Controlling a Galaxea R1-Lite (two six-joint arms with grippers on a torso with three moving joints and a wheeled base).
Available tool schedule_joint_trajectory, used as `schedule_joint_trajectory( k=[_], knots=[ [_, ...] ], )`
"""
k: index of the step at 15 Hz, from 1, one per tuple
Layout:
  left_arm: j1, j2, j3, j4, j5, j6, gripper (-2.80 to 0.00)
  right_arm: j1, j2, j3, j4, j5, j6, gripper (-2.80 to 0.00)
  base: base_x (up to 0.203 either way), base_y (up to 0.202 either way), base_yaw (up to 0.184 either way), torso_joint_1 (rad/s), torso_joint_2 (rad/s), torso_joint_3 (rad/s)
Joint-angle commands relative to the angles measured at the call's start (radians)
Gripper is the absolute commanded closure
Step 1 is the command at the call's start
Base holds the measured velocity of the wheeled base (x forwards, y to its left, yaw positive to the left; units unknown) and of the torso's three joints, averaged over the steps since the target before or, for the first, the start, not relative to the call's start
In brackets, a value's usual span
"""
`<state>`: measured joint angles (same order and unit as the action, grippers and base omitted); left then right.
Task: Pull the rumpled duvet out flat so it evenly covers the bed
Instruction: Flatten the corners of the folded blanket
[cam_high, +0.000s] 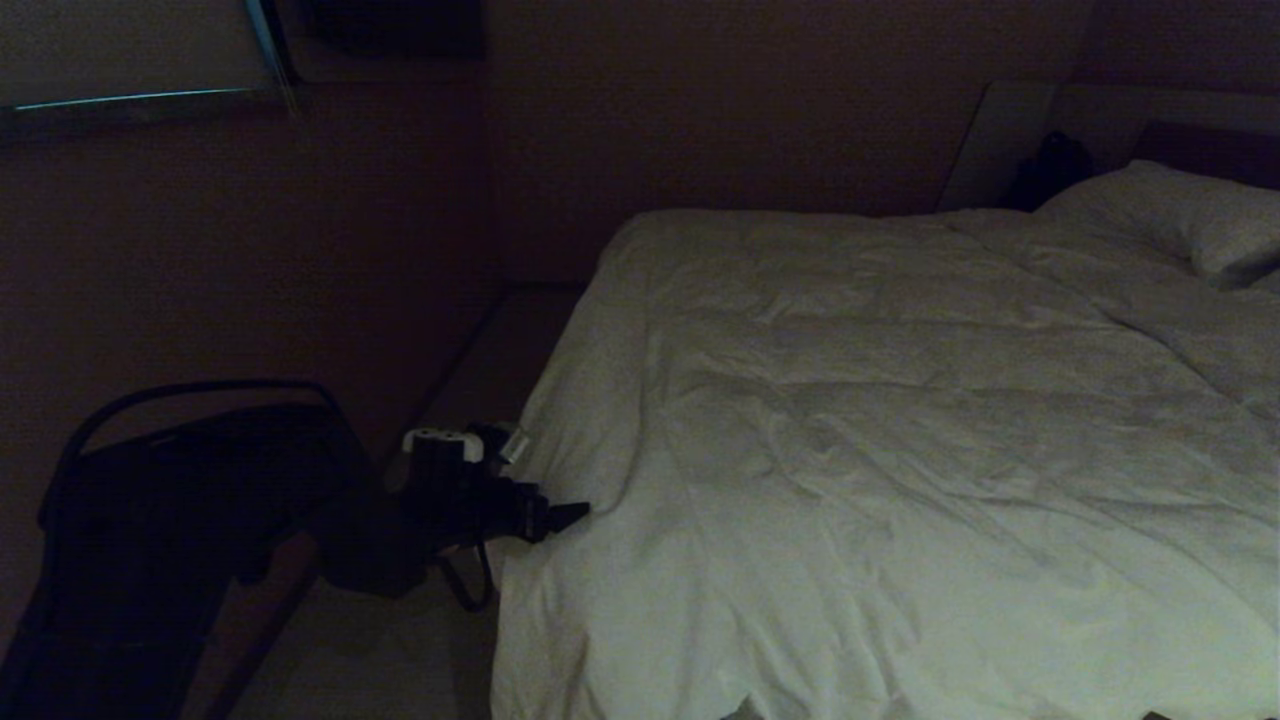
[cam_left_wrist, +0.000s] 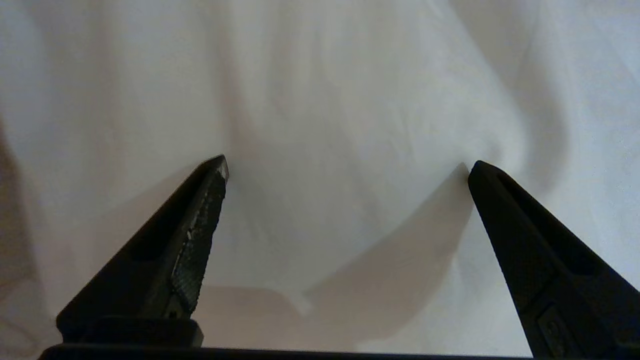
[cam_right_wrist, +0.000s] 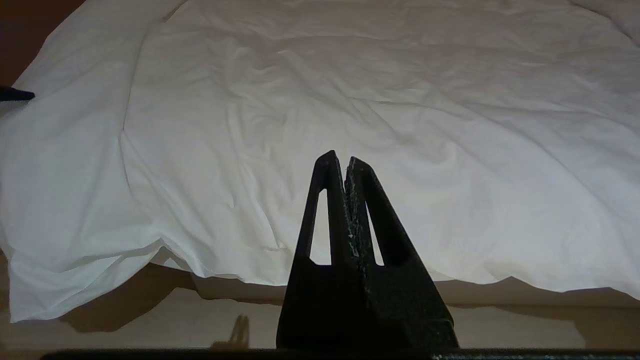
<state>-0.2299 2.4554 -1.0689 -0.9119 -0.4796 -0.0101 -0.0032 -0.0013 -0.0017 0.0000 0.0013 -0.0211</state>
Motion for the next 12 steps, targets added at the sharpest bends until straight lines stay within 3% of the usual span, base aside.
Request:
schedule_joint_trajectory(
  k=[1,11,12],
  knots=[
    [-0.002,0.015,-0.013,0.005,0.000,0.002,-2.80,0.000,0.001,0.000,0.000,0.000,0.000,0.00,0.000,0.000,0.000,0.000,0.00,0.000],
    [-0.019,0.050,-0.036,0.021,0.061,0.087,-2.80,0.000,0.001,0.000,0.000,0.000,0.000,0.00,0.000,0.000,0.000,0.000,0.00,0.000],
    [-0.019,0.049,-0.035,0.021,0.061,0.087,0.00,0.000,0.001,0.000,0.000,0.000,0.000,0.00,0.000,0.000,0.000,0.000,0.00,0.000]
  ],
)
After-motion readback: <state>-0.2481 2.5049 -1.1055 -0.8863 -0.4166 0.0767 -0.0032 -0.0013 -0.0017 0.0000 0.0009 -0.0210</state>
